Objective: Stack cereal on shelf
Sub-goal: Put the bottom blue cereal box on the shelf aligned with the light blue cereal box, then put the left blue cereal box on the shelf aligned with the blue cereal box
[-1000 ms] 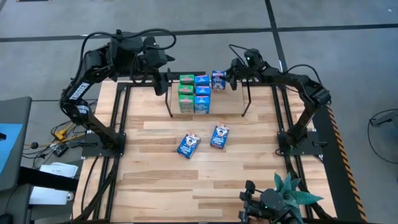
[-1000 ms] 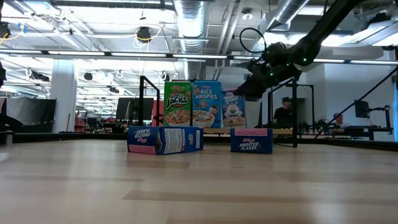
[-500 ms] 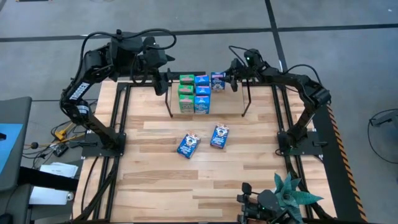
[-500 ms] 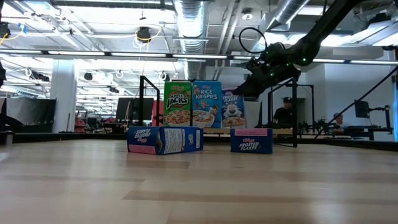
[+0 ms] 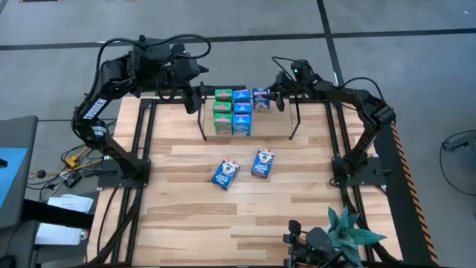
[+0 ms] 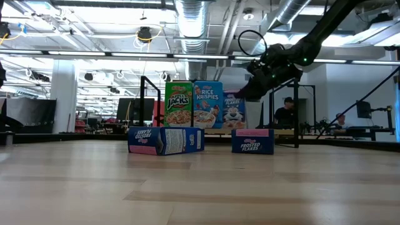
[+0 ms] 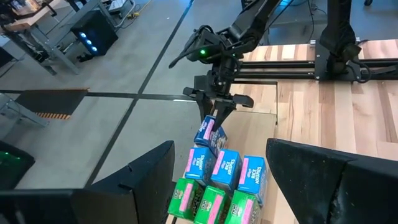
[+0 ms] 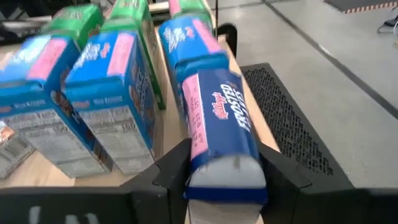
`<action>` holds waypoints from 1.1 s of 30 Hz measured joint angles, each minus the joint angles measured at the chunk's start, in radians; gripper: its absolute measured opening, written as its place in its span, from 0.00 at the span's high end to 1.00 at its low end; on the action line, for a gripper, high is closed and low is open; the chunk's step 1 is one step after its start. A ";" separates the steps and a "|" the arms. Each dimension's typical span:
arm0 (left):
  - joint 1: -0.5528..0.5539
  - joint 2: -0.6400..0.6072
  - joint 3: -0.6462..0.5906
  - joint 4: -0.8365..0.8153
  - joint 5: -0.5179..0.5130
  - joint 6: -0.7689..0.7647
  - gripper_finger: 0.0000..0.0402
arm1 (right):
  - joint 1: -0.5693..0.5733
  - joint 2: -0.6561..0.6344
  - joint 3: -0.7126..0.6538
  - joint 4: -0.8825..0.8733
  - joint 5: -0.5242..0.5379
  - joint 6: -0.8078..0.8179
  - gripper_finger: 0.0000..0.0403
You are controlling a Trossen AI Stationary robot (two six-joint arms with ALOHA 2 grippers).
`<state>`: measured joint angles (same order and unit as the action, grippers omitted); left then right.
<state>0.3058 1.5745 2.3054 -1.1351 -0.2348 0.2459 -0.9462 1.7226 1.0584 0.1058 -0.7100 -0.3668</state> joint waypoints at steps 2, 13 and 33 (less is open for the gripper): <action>0.000 0.000 0.000 0.000 0.000 0.000 0.39 | 0.004 0.001 0.000 -0.003 0.002 -0.002 0.53; 0.000 0.000 0.000 -0.002 0.000 0.000 0.39 | 0.010 0.000 0.000 -0.006 0.030 -0.001 0.43; 0.000 0.000 0.000 -0.027 0.022 -0.029 0.39 | 0.013 -0.001 0.198 -0.363 0.088 -0.066 0.18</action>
<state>0.3058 1.5749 2.3054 -1.1626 -0.2126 0.2165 -0.9331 1.7220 1.2569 -0.2575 -0.6217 -0.4333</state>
